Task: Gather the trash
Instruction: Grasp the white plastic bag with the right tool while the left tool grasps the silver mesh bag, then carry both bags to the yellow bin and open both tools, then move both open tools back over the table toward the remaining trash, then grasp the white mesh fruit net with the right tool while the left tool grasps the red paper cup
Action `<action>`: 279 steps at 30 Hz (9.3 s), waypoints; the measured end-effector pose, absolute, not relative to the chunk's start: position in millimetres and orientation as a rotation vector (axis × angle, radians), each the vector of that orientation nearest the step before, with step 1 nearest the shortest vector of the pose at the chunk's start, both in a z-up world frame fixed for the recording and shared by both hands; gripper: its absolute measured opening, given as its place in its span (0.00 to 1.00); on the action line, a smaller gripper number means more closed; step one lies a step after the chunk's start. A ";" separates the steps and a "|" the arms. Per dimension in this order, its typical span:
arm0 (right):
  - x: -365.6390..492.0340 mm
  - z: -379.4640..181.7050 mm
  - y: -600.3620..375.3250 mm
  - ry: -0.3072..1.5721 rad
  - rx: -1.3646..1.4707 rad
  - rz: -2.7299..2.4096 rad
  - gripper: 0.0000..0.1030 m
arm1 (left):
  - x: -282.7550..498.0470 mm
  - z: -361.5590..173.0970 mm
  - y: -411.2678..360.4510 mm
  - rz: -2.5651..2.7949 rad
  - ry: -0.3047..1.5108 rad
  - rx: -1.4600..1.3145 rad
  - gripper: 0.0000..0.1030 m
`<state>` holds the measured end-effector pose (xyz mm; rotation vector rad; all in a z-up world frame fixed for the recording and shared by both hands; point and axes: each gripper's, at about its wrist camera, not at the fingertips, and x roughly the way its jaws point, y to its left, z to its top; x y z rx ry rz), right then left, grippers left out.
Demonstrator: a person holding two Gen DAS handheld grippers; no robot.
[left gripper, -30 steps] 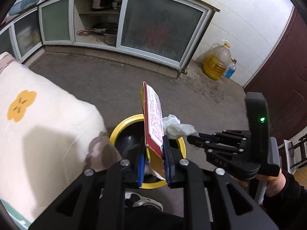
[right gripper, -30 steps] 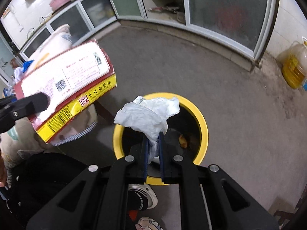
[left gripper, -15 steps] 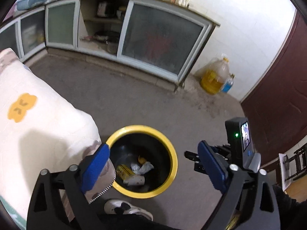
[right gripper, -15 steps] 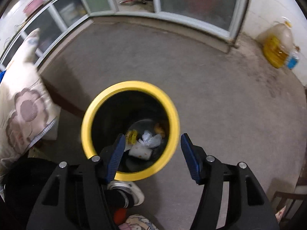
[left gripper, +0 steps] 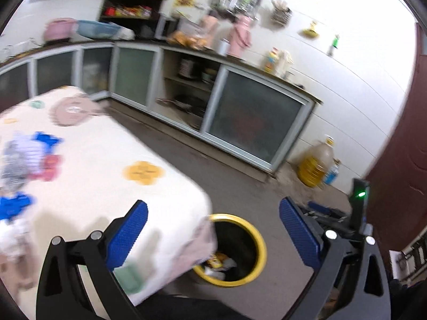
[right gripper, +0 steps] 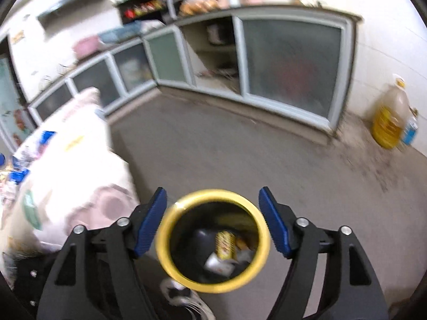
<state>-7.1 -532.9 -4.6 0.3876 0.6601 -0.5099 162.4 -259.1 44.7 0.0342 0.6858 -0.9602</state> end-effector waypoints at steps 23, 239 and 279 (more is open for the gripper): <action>197.9 62.8 -259.9 0.657 0.044 0.162 0.72 | 218.6 31.7 72.9 -0.086 0.637 0.075 0.92; 382.5 32.2 -266.7 0.808 0.138 0.263 0.67 | 301.5 0.2 -46.0 -0.238 0.737 0.171 0.92; 381.6 70.6 -265.6 0.754 0.199 0.325 0.12 | 307.6 21.3 -0.8 -0.194 0.782 -0.014 0.81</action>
